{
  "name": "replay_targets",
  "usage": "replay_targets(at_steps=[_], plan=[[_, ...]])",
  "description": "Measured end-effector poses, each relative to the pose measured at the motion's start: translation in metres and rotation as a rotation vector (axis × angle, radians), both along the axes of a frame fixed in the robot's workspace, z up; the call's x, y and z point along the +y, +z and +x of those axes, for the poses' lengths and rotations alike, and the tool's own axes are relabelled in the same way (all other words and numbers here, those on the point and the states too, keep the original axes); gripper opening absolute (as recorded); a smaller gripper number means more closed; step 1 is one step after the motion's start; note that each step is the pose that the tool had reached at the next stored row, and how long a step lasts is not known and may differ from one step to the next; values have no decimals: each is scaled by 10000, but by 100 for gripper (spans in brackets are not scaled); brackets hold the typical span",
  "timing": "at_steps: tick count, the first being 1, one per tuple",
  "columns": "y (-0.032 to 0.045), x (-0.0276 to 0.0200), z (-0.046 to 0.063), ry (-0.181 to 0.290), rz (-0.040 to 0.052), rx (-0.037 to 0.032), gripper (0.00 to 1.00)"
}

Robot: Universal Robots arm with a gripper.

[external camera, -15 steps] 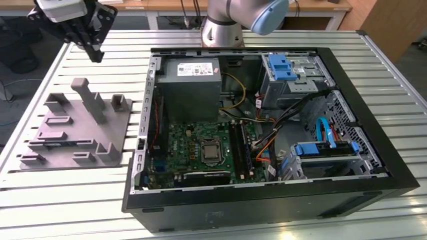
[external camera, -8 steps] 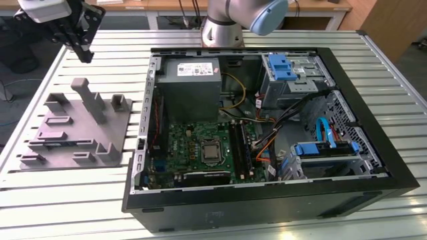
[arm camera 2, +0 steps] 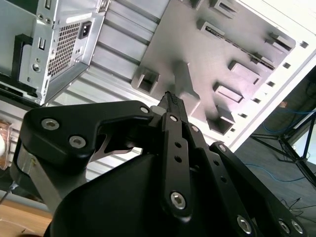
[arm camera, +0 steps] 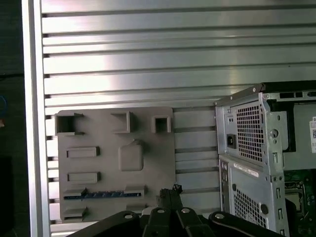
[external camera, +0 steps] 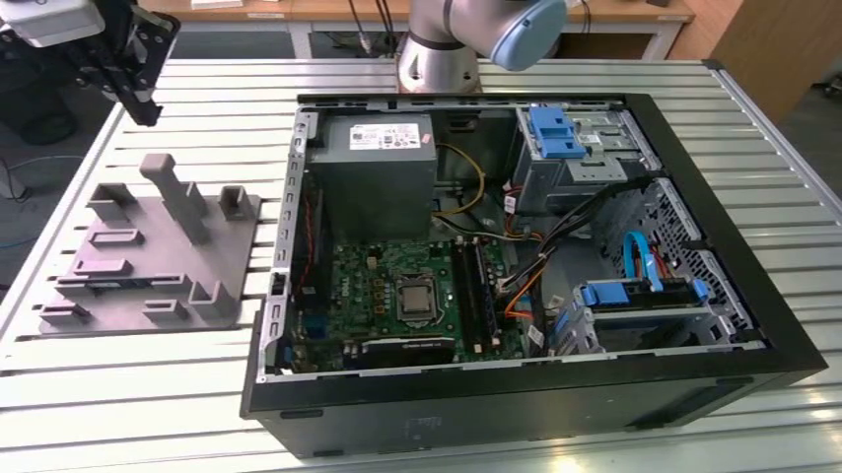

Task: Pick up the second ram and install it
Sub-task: 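Reach for the second ram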

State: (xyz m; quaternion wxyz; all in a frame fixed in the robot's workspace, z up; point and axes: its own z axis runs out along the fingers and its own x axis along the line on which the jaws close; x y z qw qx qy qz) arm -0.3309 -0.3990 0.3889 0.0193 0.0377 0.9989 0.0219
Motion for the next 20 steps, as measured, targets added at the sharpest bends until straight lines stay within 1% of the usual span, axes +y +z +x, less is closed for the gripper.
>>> replay_targets(at_steps=[20], plan=[[-28,0,-366,-2,0,1,10]])
